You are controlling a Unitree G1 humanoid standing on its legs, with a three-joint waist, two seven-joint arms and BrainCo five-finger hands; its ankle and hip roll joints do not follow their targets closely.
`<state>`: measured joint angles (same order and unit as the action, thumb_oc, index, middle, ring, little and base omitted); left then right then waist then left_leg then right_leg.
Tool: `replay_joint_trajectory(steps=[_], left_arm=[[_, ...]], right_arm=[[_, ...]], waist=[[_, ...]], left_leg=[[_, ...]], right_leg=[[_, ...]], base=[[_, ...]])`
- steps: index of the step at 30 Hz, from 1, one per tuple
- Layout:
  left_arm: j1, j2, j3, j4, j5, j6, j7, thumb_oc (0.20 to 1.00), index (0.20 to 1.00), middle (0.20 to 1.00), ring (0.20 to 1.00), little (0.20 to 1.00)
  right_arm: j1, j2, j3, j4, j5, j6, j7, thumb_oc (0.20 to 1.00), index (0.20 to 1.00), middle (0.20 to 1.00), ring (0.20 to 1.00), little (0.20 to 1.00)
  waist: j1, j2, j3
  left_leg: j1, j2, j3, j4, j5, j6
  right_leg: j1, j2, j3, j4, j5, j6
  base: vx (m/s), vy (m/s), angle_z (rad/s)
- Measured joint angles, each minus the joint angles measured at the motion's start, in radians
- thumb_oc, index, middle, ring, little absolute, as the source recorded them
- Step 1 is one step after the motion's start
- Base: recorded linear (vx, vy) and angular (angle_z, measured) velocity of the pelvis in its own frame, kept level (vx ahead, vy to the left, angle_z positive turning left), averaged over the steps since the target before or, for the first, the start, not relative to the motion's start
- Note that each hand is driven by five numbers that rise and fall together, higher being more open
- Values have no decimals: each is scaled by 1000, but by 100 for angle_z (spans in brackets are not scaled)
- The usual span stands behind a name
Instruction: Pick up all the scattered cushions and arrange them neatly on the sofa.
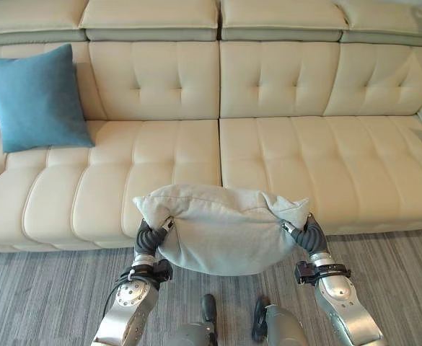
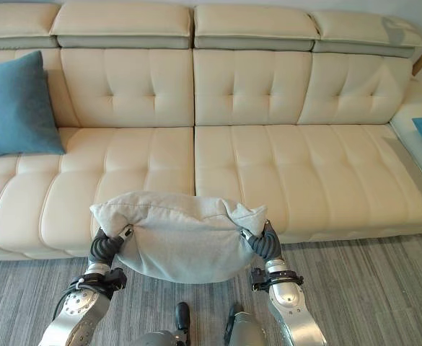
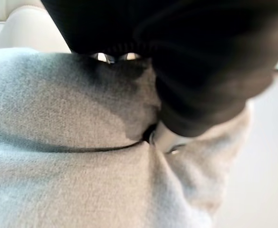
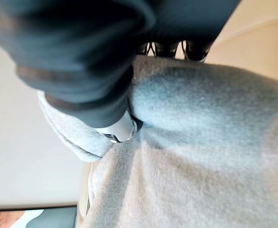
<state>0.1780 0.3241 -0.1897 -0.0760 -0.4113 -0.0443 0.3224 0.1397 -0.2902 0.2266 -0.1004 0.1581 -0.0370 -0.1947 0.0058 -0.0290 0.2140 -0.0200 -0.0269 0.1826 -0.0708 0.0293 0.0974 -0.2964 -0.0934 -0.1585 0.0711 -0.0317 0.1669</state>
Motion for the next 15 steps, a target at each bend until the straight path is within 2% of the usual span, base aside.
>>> replay_joint_trajectory(steps=[1,2,3,4,5,7,9,10,11,12,13,15], left_arm=[[-1,-2,1,7,5,0,-3,200,200,200,200,200],[4,-6,3,11,12,1,-4,200,200,200,200,200],[10,-9,2,12,40,1,-6,200,200,200,200,200],[15,-19,2,12,40,2,-6,200,200,200,200,200],[24,-39,-1,12,40,5,-6,200,200,200,200,200],[44,-56,4,5,39,2,-7,200,200,200,200,200],[44,-55,4,6,39,2,-9,200,200,200,200,200],[46,-59,4,6,38,0,-10,200,200,200,200,200],[51,-65,2,5,38,-2,-12,200,200,200,200,200],[54,-71,3,5,38,-3,-12,200,200,200,200,200],[59,-83,1,6,38,-3,-13,200,200,200,200,200],[49,-92,2,5,38,-6,-14,200,200,200,200,200]], right_arm=[[-3,0,0,4,0,0,-1,200,200,200,200,200],[-3,1,1,6,0,0,0,200,200,200,200,200],[3,2,-1,7,0,-1,-1,200,200,200,200,200],[0,-2,-2,14,-1,-1,-1,200,200,200,200,200],[3,-5,-4,17,-1,1,-1,200,200,200,200,200],[20,-9,-2,16,1,-2,3,200,200,200,200,200],[22,-6,-4,16,2,-2,4,200,200,200,200,200],[18,-14,-3,7,6,-5,3,200,200,200,200,200],[17,-29,-4,-9,20,-7,3,200,200,200,200,200],[14,-39,-2,-10,20,-9,3,200,200,200,200,200],[13,-50,-5,-15,20,-9,3,200,200,200,200,200],[13,-50,-6,-26,21,-10,-1,200,200,200,200,200]], waist=[[-2,-17,6],[-2,-33,-1],[-4,-64,1],[-4,-62,2],[-10,-38,8],[-18,-31,1],[-11,-36,0],[4,-45,0],[8,-44,0],[10,-36,0],[10,-24,-4],[2,-22,-4]], left_leg=[[22,-7,4,-10,-22,-10],[26,-16,5,-10,-29,-19],[47,-38,-7,-10,-34,-31],[57,-31,-14,-13,-53,-52],[82,0,-38,-16,-69,-70],[116,47,-48,35,-109,-110],[46,88,-42,256,-148,-159],[-31,100,-54,443,-154,-170],[-81,100,-82,567,-166,-191],[-103,101,-95,612,-167,-195],[-135,103,-93,675,-167,-195],[-179,93,-84,688,-168,-194]], right_leg=[[-3,3,-15,-83,51,1],[5,0,-25,-134,74,6],[21,-24,-33,-151,100,1],[24,-21,-35,-142,130,-3],[44,6,-45,-120,139,-11],[88,42,-58,-94,159,-66],[145,73,-67,-122,145,-91],[172,78,-70,-133,138,-124],[184,79,-71,-134,161,-157],[192,87,-72,-132,147,-185],[212,94,-86,-140,143,-196],[229,99,-94,-157,130,-215]], base=[[234,-89,-3],[417,-133,12],[467,-149,17],[594,-206,29],[479,-214,28],[403,-234,36],[302,-225,22],[311,-210,5],[249,-153,-8],[126,-73,-16],[234,-97,-7],[233,-79,3]])
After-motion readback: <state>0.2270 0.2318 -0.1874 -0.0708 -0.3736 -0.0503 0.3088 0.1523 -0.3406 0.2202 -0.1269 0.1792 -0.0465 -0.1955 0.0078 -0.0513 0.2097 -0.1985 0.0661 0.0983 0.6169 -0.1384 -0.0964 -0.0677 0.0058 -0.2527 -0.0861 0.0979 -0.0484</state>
